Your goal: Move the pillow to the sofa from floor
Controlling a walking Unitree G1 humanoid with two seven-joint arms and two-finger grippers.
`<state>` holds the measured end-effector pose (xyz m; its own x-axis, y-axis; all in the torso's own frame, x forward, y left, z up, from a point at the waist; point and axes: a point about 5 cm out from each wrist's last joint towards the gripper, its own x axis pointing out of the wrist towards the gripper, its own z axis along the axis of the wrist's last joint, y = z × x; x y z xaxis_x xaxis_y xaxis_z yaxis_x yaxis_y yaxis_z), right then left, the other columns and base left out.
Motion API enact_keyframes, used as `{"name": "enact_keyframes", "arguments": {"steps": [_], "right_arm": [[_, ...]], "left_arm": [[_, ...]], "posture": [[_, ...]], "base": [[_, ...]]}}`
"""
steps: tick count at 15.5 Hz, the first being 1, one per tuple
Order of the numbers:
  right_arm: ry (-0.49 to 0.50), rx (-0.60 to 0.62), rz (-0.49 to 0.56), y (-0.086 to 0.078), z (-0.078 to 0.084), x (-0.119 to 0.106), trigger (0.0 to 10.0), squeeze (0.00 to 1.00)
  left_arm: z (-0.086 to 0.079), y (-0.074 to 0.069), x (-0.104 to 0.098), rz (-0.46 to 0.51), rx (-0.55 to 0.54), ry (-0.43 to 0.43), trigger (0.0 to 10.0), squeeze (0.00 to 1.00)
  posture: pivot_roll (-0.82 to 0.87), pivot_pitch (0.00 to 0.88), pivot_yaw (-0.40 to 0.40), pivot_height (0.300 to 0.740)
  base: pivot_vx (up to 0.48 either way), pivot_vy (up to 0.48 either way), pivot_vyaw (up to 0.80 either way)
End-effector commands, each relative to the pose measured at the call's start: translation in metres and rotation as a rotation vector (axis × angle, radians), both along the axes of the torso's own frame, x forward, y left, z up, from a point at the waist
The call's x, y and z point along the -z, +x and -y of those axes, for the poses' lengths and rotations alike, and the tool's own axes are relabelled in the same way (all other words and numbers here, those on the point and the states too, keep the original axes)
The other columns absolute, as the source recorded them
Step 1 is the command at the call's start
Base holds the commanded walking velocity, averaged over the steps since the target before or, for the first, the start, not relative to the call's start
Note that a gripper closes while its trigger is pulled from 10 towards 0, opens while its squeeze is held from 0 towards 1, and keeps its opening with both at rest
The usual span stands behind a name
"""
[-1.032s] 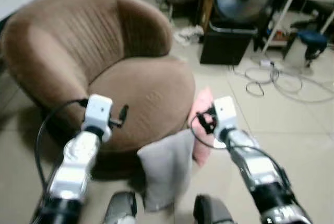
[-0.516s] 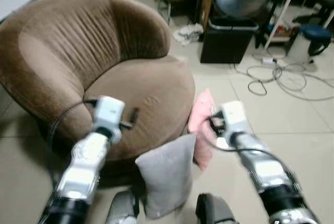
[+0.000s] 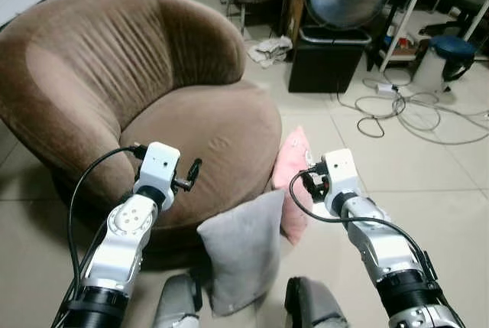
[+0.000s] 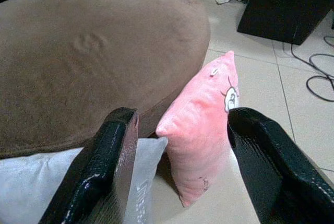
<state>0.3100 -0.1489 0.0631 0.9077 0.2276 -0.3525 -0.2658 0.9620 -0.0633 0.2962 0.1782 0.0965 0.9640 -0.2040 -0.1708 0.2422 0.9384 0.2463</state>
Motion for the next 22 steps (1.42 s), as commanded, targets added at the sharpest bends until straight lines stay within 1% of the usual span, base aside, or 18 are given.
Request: {"name": "enact_keyframes", "arguments": {"steps": [1, 3, 14, 18, 21, 22], "right_arm": [[-0.012, 0.005, 0.000, 0.002, 0.003, -0.002, 10.0, 0.00], [-0.015, 0.003, 0.002, 0.002, 0.003, -0.003, 10.0, 0.00], [-0.026, 0.010, -0.001, 0.002, 0.005, -0.002, 10.0, 0.00], [-0.027, 0.010, -0.001, 0.003, 0.005, -0.002, 10.0, 0.00], [-0.026, 0.007, -0.001, 0.004, 0.005, -0.002, 10.0, 0.00], [-0.025, 0.004, 0.000, 0.004, 0.005, -0.003, 10.0, 0.00]], "left_arm": [[0.001, 0.002, 0.000, -0.001, 0.004, 0.011, 10.0, 0.00], [0.000, 0.001, 0.001, -0.003, 0.002, 0.014, 10.0, 0.00], [0.003, 0.002, 0.003, -0.012, 0.005, 0.021, 10.0, 0.00], [0.003, 0.003, 0.003, -0.013, -0.001, 0.005, 10.0, 0.00], [0.001, 0.008, 0.007, -0.027, -0.009, 0.046, 10.0, 0.00], [-0.001, 0.013, 0.008, -0.032, -0.021, 0.070, 10.0, 0.00]], "posture": [[0.04, 0.000, -0.041, 0.577], [0.04, 0.000, -0.042, 0.557], [0.04, 0.000, -0.043, 0.557], [0.04, 0.000, -0.044, 0.557], [0.04, 0.000, -0.049, 0.557], [0.04, 0.000, -0.050, 0.557]], "base": [[0.000, 0.000, 0.00], [0.000, 0.000, 0.00], [0.000, 0.000, 0.00], [0.000, 0.000, 0.00], [0.000, 0.000, 0.00], [0.000, 0.000, 0.00]]}}
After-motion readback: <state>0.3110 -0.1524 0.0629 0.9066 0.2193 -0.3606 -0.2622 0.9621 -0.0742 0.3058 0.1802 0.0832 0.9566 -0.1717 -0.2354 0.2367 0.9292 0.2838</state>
